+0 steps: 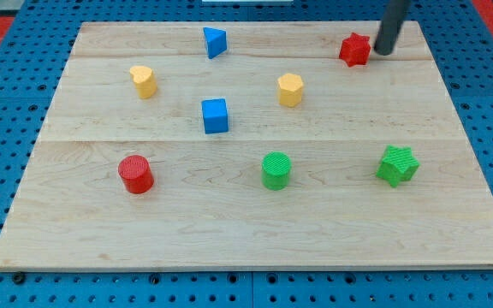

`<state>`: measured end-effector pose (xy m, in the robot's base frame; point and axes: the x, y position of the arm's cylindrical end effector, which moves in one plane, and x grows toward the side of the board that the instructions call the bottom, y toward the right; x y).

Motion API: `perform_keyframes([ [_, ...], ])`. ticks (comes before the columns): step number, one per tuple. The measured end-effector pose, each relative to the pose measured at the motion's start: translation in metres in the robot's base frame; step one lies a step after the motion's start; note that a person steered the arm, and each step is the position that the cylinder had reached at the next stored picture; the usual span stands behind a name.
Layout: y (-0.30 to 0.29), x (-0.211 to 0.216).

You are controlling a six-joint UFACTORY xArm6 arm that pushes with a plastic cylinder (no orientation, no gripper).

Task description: Push the red star close to the blue cube

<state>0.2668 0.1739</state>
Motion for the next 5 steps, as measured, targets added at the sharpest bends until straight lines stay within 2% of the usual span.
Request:
perform_keyframes([
  [1, -0.063, -0.004],
  [2, -0.054, -0.031],
  [3, -0.072, -0.071],
  [4, -0.087, -0.030],
  [5, -0.085, -0.029],
])
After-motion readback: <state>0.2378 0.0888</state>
